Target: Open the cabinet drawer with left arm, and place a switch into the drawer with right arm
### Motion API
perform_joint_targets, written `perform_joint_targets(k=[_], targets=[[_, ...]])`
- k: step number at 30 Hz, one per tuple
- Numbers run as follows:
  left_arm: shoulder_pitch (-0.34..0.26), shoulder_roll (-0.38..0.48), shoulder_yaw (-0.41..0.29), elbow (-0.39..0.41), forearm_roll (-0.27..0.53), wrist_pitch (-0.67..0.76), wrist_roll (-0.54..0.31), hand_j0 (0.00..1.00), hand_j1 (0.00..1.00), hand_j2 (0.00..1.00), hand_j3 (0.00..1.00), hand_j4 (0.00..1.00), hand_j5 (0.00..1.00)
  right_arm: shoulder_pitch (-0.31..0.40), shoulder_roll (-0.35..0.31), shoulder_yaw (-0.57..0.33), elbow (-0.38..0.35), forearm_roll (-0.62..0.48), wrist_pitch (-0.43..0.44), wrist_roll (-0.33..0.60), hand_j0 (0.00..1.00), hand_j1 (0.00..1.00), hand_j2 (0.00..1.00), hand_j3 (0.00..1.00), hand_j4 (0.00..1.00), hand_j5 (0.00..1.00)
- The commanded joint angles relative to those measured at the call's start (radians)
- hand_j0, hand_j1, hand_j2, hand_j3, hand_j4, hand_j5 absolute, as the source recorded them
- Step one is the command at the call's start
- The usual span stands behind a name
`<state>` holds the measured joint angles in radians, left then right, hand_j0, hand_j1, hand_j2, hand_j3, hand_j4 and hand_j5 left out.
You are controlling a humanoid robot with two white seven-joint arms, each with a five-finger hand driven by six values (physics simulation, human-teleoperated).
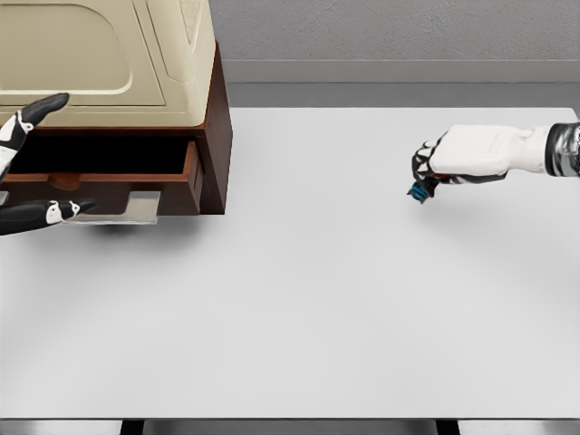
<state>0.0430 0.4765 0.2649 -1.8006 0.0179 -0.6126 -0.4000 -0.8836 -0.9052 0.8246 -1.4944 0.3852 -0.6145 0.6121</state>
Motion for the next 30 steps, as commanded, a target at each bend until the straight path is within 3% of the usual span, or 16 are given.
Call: perform_joint_targets(k=[1, 5, 18, 30], targets=[[0.0, -0.004, 0.007, 0.0, 0.008, 0.002, 0.0, 1.0, 1.0, 1.0, 1.0, 1.0, 1.0, -0.002, 0.0, -0.01, -0.109, -0.008, 0.004, -0.001, 0.35, 0.35, 0.35, 0.35, 0.35, 0.35], [0.014, -0.004, 0.028, 0.0, 0.011, 0.002, 0.0, 1.0, 1.0, 1.0, 1.0, 1.0, 1.0, -0.015, 0.002, -0.024, -0.248, -0.009, 0.004, -0.001, 0.35, 0.35, 0.35, 0.35, 0.35, 0.35], [0.025, -0.006, 0.047, 0.0, 0.019, 0.002, 0.0, 1.0, 1.0, 1.0, 1.0, 1.0, 1.0, -0.083, 0.244, -0.025, -0.245, -0.006, 0.004, -0.001, 0.35, 0.35, 0.35, 0.35, 0.35, 0.35], [0.025, -0.006, 0.047, 0.0, 0.019, 0.002, 0.0, 1.0, 1.0, 1.0, 1.0, 1.0, 1.0, -0.181, 0.378, -0.012, -0.248, -0.006, 0.004, -0.001, 0.35, 0.35, 0.35, 0.35, 0.35, 0.35]])
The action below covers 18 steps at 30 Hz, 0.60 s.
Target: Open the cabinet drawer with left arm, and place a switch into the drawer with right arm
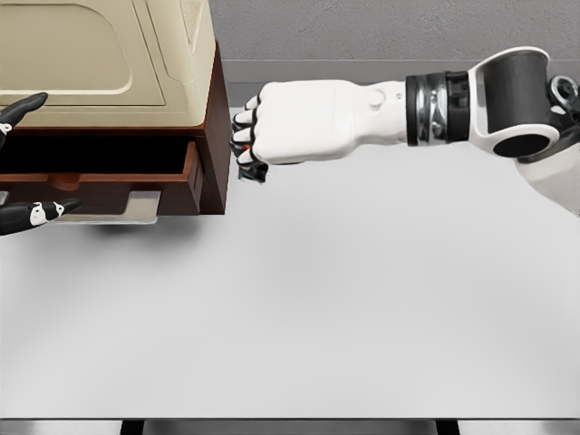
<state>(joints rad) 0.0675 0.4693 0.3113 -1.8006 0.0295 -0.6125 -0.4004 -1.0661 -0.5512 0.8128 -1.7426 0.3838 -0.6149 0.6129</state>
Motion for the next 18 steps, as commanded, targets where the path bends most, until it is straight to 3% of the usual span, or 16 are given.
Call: perform_joint_targets(k=[1, 11, 18], targets=[[0.0, 0.0, 0.0, 0.0, 0.007, 0.002, 0.0, 1.0, 1.0, 1.0, 1.0, 1.0, 1.0, -0.005, 0.031, 0.0, -0.002, -0.005, 0.004, -0.002, 0.35, 0.35, 0.35, 0.35, 0.35, 0.35], [0.0, 0.0, 0.0, 0.0, 0.007, 0.002, 0.0, 1.0, 1.0, 1.0, 1.0, 1.0, 1.0, -0.069, 0.129, 0.011, 0.008, -0.002, 0.021, -0.002, 0.35, 0.35, 0.35, 0.35, 0.35, 0.35], [0.0, 0.0, 0.0, 0.0, 0.007, 0.002, 0.0, 1.0, 1.0, 1.0, 1.0, 1.0, 1.0, -0.074, 0.261, 0.012, 0.1, 0.007, 0.021, -0.002, 0.35, 0.35, 0.35, 0.35, 0.35, 0.35]])
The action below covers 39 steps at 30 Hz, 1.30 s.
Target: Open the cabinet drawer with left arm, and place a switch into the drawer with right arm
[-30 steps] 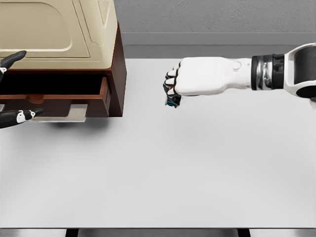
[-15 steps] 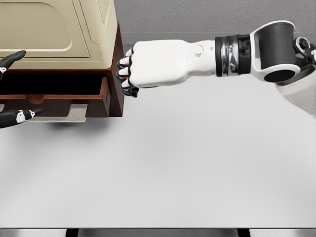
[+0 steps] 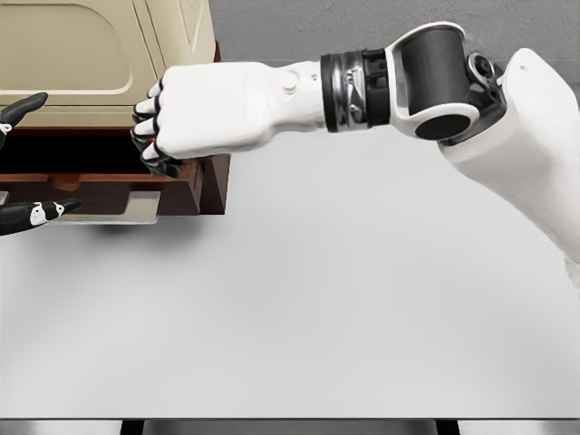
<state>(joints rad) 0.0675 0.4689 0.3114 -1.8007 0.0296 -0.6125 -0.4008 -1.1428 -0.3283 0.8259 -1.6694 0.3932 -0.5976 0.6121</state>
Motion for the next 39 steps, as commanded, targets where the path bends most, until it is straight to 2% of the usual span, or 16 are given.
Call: perform_joint_targets(k=[1, 10, 17, 30, 39], targets=[[0.0, 0.0, 0.0, 0.0, 0.007, 0.002, 0.0, 1.0, 1.0, 1.0, 1.0, 1.0, 1.0, -0.002, 0.046, -0.001, 0.036, -0.002, 0.004, -0.001, 0.35, 0.35, 0.35, 0.35, 0.35, 0.35], [0.0, 0.0, 0.0, 0.0, 0.007, 0.002, 0.0, 1.0, 1.0, 1.0, 1.0, 1.0, 1.0, -0.038, 0.16, 0.056, 0.226, 0.029, -0.005, -0.001, 0.35, 0.35, 0.35, 0.35, 0.35, 0.35], [0.0, 0.0, -0.002, 0.0, 0.007, 0.002, 0.0, 1.0, 1.0, 1.0, 1.0, 1.0, 1.0, -0.046, 0.184, 0.062, 0.343, 0.035, -0.013, -0.001, 0.35, 0.35, 0.35, 0.35, 0.35, 0.35], [0.0, 0.0, -0.002, 0.0, 0.007, 0.002, 0.0, 1.0, 1.0, 1.0, 1.0, 1.0, 1.0, -0.071, 0.242, 0.07, 0.436, 0.035, -0.013, -0.001, 0.35, 0.35, 0.35, 0.35, 0.35, 0.35], [0.0, 0.0, -0.002, 0.0, 0.007, 0.002, 0.0, 1.0, 1.0, 1.0, 1.0, 1.0, 1.0, -0.074, 0.264, 0.07, 0.465, 0.035, -0.013, -0.001, 0.35, 0.35, 0.35, 0.35, 0.35, 0.35]])
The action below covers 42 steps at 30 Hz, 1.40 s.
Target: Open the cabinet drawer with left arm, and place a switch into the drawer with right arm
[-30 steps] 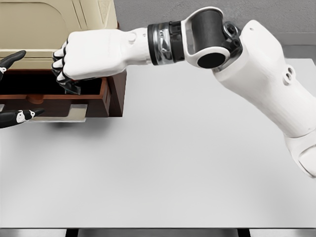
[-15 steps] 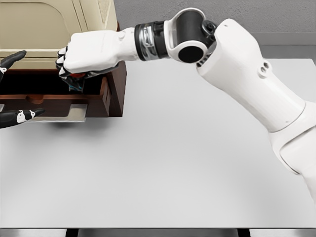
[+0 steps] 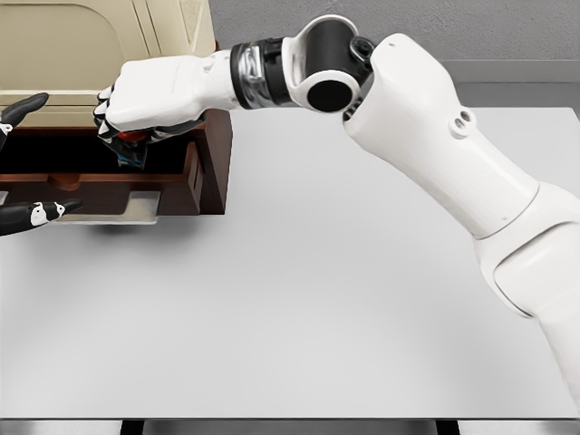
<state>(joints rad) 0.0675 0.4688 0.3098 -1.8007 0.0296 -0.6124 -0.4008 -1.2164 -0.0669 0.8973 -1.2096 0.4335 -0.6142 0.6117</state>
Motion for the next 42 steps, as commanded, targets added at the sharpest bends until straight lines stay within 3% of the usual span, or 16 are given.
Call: perform_joint_targets(k=[1, 25, 26, 27, 39, 40, 41, 42], targets=[[0.0, 0.001, 0.0, 0.0, 0.007, 0.002, 0.0, 1.0, 1.0, 1.0, 1.0, 1.0, 1.0, 0.0, 0.004, -0.001, 0.005, -0.006, 0.003, -0.001, 0.35, 0.35, 0.35, 0.35, 0.35, 0.35], [0.0, 0.001, -0.001, 0.0, 0.006, 0.002, 0.0, 1.0, 1.0, 1.0, 1.0, 1.0, 1.0, -0.009, 0.039, -0.003, 0.099, 0.014, 0.003, -0.001, 0.35, 0.35, 0.35, 0.35, 0.35, 0.35], [0.0, 0.001, -0.001, 0.0, 0.006, 0.002, 0.0, 1.0, 1.0, 1.0, 1.0, 1.0, 1.0, -0.009, 0.039, -0.003, 0.099, 0.014, 0.003, -0.001, 0.62, 0.62, 0.62, 0.62, 0.62, 0.62], [0.0, 0.001, -0.003, 0.0, 0.006, 0.002, 0.0, 1.0, 1.0, 1.0, 1.0, 1.0, 1.0, -0.009, 0.039, -0.004, 0.098, 0.019, 0.003, -0.001, 1.0, 1.0, 1.0, 1.0, 1.0, 1.0], [0.0, 0.001, -0.001, 0.0, 0.006, 0.002, 0.0, 1.0, 1.0, 1.0, 1.0, 1.0, 1.0, -0.009, 0.032, -0.005, 0.088, 0.018, 0.003, -0.001, 1.0, 1.0, 1.0, 1.0, 1.0, 1.0], [0.0, 0.001, -0.001, 0.0, 0.006, 0.002, 0.0, 1.0, 1.0, 1.0, 1.0, 1.0, 1.0, -0.006, 0.026, -0.006, 0.073, 0.013, 0.003, -0.001, 1.0, 1.0, 1.0, 1.0, 1.0, 1.0], [0.0, 0.001, -0.001, 0.0, 0.006, 0.002, 0.0, 1.0, 1.0, 1.0, 1.0, 1.0, 1.0, 0.0, 0.019, -0.005, 0.009, 0.013, 0.003, -0.001, 1.0, 1.0, 1.0, 1.0, 1.0, 1.0], [0.0, 0.001, -0.003, 0.0, 0.006, 0.002, 0.0, 1.0, 1.0, 1.0, 1.0, 1.0, 1.0, 0.015, -0.056, -0.001, -0.111, 0.01, 0.003, -0.001, 1.0, 1.0, 1.0, 1.0, 1.0, 1.0]])
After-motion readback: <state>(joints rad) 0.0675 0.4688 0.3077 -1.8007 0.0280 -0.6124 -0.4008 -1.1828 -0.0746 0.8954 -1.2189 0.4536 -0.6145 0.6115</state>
